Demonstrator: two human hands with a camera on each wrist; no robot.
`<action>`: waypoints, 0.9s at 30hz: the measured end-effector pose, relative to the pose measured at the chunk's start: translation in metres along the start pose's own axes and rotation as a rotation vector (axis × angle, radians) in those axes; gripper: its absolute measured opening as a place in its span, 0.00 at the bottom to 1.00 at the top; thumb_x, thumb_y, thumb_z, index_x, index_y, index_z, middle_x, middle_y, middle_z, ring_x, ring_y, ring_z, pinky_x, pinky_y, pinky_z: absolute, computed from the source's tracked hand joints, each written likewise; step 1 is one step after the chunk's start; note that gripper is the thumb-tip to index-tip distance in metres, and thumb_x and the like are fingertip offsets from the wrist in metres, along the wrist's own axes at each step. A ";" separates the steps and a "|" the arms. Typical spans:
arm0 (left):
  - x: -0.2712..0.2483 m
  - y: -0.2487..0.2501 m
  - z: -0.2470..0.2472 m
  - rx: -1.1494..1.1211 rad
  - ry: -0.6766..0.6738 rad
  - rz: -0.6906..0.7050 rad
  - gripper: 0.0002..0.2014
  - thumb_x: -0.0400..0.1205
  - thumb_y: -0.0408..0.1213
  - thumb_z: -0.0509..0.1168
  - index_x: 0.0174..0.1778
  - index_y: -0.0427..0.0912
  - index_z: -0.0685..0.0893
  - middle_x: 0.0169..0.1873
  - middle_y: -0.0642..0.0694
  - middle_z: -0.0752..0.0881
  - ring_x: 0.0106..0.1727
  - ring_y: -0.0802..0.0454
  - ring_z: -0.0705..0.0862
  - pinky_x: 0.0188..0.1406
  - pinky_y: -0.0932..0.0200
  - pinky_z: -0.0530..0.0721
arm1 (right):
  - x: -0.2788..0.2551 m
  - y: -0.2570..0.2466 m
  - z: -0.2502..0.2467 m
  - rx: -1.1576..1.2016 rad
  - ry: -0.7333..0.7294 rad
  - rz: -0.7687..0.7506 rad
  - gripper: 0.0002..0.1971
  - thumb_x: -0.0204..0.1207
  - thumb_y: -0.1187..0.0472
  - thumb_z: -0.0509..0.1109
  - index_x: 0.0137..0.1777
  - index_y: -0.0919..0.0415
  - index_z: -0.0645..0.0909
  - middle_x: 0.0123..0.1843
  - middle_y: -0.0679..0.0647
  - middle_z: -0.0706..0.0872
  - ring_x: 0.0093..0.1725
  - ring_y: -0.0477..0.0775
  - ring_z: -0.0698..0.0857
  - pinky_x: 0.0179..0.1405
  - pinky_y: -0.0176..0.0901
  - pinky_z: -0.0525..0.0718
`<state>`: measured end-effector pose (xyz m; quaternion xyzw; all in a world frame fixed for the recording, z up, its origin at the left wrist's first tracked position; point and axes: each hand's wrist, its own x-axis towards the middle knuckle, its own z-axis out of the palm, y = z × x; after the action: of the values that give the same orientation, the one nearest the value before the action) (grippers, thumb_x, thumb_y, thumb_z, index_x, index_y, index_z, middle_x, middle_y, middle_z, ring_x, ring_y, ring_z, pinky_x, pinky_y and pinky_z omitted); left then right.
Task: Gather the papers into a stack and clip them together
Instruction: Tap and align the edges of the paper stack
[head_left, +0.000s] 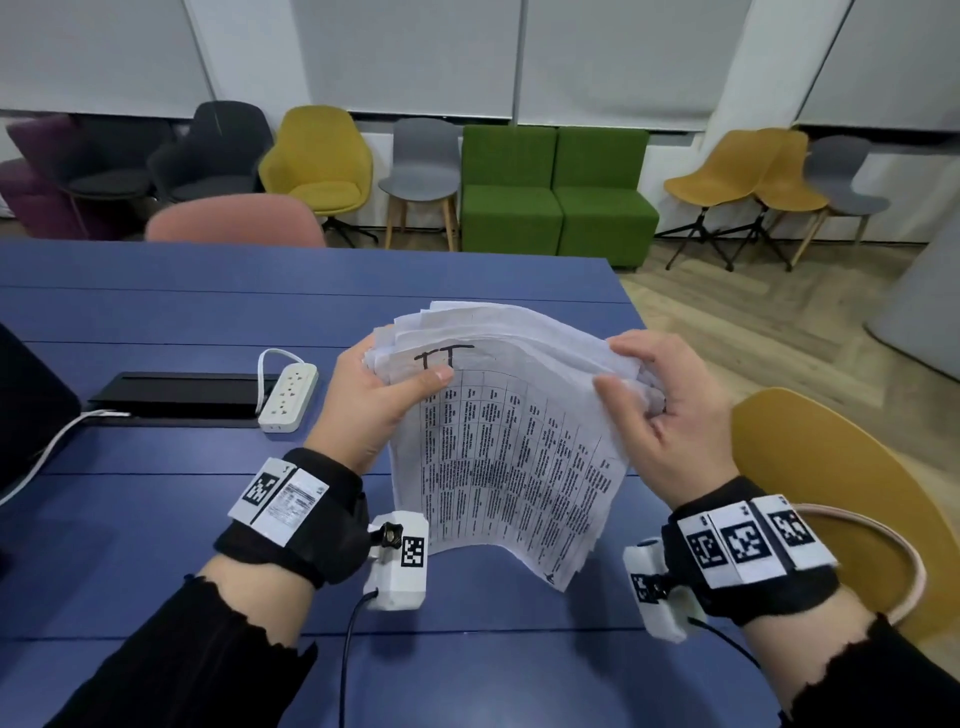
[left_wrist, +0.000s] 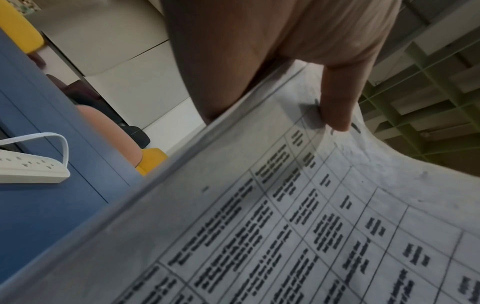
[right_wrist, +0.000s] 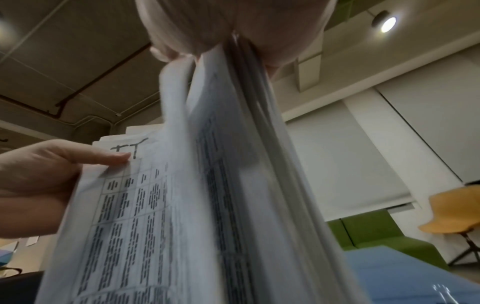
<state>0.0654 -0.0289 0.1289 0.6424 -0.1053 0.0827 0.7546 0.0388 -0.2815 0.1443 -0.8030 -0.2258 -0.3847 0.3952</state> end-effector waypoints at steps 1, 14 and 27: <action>0.000 0.001 0.000 0.003 0.005 0.000 0.25 0.70 0.27 0.73 0.65 0.32 0.82 0.57 0.36 0.89 0.61 0.40 0.88 0.63 0.48 0.84 | -0.002 -0.001 -0.002 0.005 -0.022 -0.002 0.27 0.75 0.42 0.67 0.56 0.69 0.80 0.53 0.56 0.84 0.54 0.47 0.81 0.56 0.28 0.76; -0.006 -0.020 -0.004 0.080 0.046 -0.079 0.16 0.75 0.23 0.74 0.52 0.47 0.87 0.51 0.46 0.92 0.56 0.49 0.90 0.61 0.48 0.86 | -0.026 0.025 0.017 0.519 -0.084 0.752 0.18 0.67 0.77 0.75 0.52 0.58 0.84 0.43 0.46 0.93 0.48 0.46 0.90 0.57 0.52 0.85; -0.014 -0.038 0.004 0.090 0.062 -0.218 0.11 0.75 0.26 0.74 0.47 0.47 0.90 0.48 0.48 0.93 0.54 0.50 0.91 0.67 0.40 0.82 | -0.055 0.044 0.026 0.533 -0.205 0.908 0.16 0.67 0.74 0.76 0.47 0.52 0.87 0.48 0.49 0.92 0.54 0.51 0.90 0.64 0.59 0.82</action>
<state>0.0615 -0.0387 0.0898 0.6802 -0.0076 0.0249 0.7326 0.0463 -0.2897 0.0703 -0.7251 0.0167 -0.0239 0.6880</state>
